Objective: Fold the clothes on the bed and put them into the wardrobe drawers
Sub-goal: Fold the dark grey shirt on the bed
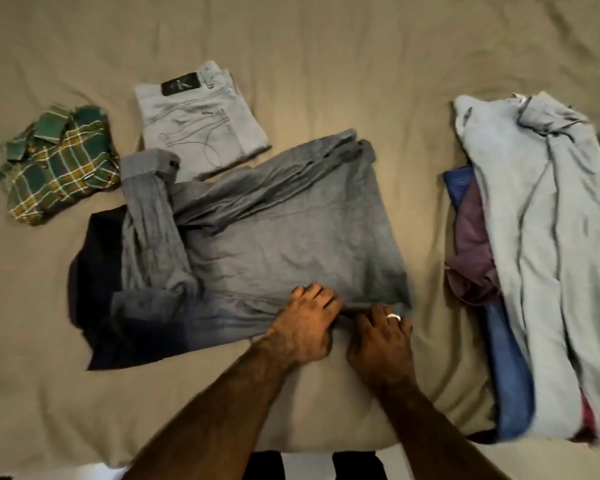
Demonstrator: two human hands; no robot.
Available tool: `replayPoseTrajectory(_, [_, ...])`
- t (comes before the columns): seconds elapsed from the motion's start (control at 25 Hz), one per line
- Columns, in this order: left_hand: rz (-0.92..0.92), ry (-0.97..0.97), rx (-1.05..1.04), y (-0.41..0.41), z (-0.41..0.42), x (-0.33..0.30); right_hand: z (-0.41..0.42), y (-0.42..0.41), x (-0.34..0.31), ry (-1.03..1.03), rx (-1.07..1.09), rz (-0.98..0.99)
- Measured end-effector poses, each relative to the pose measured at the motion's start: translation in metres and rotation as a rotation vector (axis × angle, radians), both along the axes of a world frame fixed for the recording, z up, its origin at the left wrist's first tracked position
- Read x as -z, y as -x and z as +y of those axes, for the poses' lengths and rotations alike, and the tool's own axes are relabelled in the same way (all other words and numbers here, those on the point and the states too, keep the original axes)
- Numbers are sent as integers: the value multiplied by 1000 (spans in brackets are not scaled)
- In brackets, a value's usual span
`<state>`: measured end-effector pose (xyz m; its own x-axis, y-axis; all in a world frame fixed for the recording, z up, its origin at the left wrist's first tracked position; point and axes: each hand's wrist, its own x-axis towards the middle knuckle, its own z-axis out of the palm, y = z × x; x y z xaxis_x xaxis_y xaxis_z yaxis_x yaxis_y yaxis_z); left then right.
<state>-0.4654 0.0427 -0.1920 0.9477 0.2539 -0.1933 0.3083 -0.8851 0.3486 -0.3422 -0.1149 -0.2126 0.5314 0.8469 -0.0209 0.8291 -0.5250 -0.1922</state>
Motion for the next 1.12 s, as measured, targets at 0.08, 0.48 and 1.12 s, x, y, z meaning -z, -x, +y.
replayPoseTrajectory(0.08, [68, 5, -6, -15, -8, 7, -4, -24, -5, -56, -13, -5])
replayPoseTrajectory(0.48, [-182, 590, -735, -83, 42, -3, 25, -130, -4, -291, 124, 798])
replayPoseTrajectory(1.12, [-117, -359, -627, -106, 63, 21, 68, -123, -3, -284, -7, 7])
